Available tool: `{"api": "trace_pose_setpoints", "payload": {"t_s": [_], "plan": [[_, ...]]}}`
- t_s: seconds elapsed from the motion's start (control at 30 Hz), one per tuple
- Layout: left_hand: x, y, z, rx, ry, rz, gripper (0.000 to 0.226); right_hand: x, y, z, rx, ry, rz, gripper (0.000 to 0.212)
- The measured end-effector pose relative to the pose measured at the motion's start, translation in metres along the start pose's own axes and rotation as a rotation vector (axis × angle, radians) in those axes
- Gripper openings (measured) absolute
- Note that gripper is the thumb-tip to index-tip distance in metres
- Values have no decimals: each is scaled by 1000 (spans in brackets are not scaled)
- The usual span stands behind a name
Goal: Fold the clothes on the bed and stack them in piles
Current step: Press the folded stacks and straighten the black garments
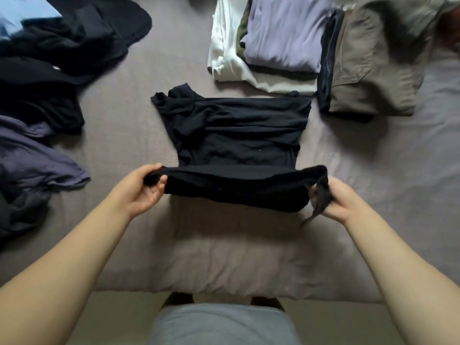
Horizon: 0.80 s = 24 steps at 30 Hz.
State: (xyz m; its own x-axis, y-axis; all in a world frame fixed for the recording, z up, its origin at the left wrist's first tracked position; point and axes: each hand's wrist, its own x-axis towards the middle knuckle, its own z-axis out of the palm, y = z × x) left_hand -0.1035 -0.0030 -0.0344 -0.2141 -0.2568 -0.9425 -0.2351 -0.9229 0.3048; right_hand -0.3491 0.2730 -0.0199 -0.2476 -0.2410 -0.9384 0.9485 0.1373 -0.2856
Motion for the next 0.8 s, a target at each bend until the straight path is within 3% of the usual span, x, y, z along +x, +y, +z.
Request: {"api": "trace_pose_setpoints", "payload": {"t_s": [0.03,0.07,0.13,0.17,0.27,0.33,0.43,0.5,0.57,0.6,0.7,0.8], "plan": [[4,17,12,-44,-25,4,21,5,-21,15,62,-31,-5,13],[10,33,25,-90,-45,14,21,12,-41,31,112,-77,-23,18],[26,63,49,-210,-53,59,22,35,-74,51,173,-136,-26,58],[32,75,62,-272,-54,89,23,45,-87,59,196,-133,-42,61],[59,100,93,-372,-94,163,36,70,-106,87,187,32,-102,44],[81,99,106,-169,-56,200,50,89,-105,94,301,162,-128,35],[106,79,110,359,251,424,31,101,-93,98,446,148,-185,32],[117,65,101,604,434,568,52,102,-86,95,487,100,-232,23],[122,55,93,750,544,563,79,104,-81,86,442,94,-315,20],[123,52,90,785,574,522,85,107,-79,78,368,133,-369,25],[131,51,87,755,581,478,83,118,-70,60,-31,286,-552,70],[146,58,86,529,455,517,85,130,-64,59,-380,368,-534,110]]}}
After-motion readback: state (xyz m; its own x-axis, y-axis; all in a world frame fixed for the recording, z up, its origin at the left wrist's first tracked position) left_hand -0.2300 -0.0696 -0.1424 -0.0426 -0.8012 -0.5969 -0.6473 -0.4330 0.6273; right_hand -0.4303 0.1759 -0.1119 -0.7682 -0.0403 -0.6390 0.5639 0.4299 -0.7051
